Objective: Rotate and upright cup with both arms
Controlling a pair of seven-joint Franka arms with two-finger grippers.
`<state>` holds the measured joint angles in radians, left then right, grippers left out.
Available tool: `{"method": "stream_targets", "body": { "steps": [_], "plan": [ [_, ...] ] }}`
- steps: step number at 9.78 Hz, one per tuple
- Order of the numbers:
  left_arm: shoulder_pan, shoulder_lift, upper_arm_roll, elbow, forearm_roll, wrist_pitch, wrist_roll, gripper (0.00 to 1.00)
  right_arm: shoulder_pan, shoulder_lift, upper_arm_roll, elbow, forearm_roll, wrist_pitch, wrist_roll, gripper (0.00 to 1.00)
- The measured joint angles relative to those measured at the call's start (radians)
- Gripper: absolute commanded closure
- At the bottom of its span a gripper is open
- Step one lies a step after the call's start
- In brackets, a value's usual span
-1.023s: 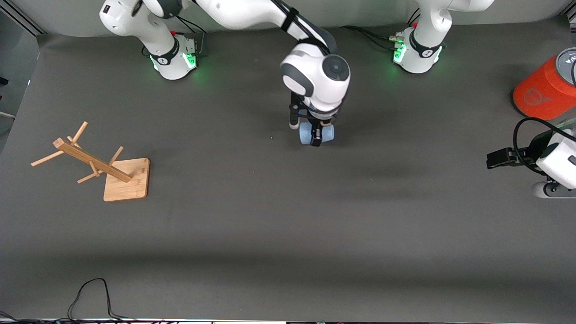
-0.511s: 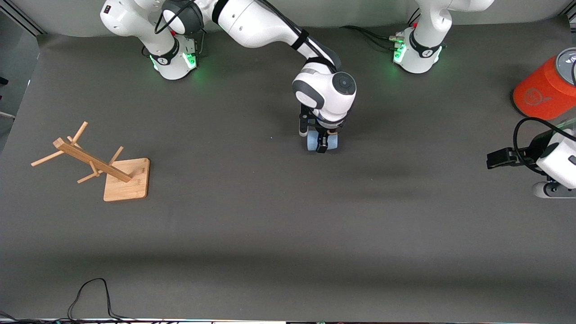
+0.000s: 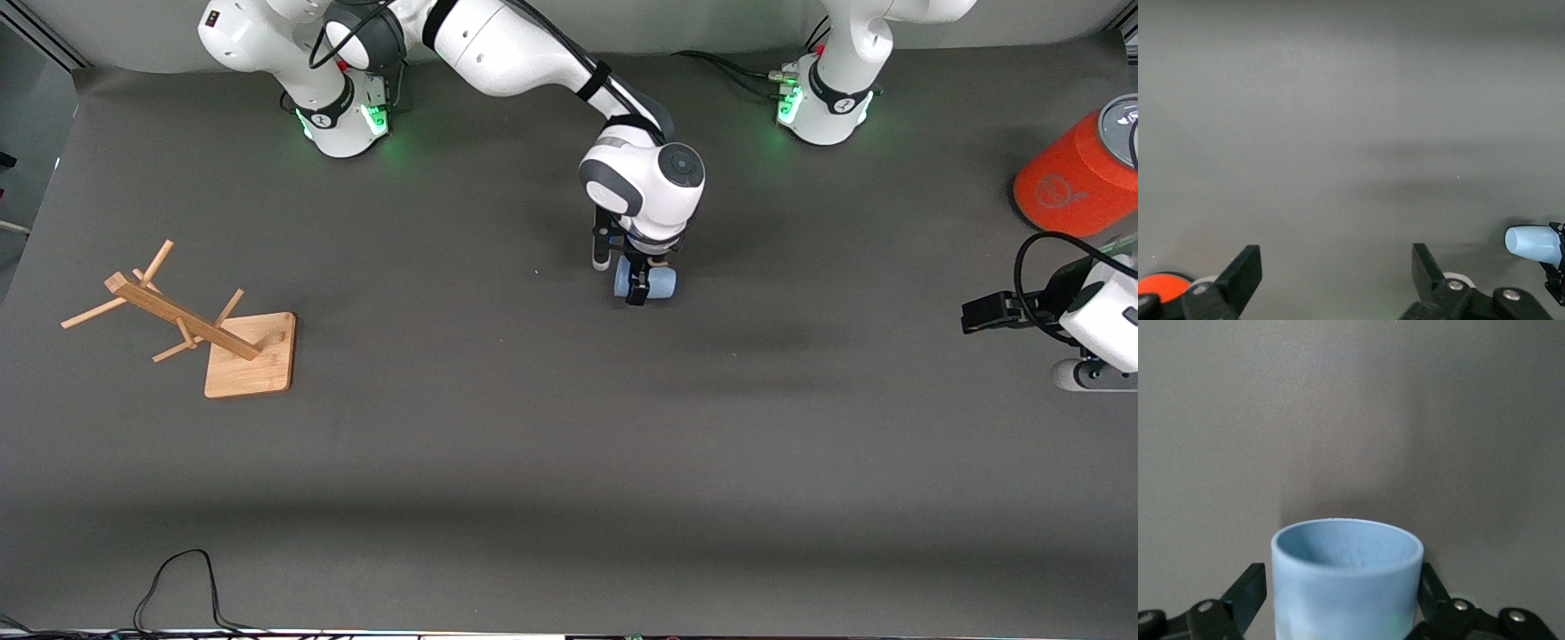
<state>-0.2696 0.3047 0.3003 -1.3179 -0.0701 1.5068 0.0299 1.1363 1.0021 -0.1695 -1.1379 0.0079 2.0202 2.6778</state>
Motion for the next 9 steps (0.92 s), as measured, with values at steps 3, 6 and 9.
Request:
{"method": "stream_targets", "body": {
  "steps": [3, 6, 9],
  "plan": [
    [0.000, 0.000, 0.000, 0.000, 0.000, 0.000, 0.001, 0.00, 0.000, -0.004, -0.002, 0.010, -0.005, 0.000, 0.000, 0.00],
    [0.000, 0.000, 0.000, 0.000, 0.000, 0.000, 0.001, 0.00, 0.001, -0.070, -0.006, 0.035, -0.007, -0.092, 0.000, 0.00],
    [0.000, 0.001, 0.000, 0.001, -0.001, 0.000, 0.002, 0.00, -0.001, -0.223, -0.013, 0.045, -0.007, -0.275, -0.043, 0.00]
  ]
}}
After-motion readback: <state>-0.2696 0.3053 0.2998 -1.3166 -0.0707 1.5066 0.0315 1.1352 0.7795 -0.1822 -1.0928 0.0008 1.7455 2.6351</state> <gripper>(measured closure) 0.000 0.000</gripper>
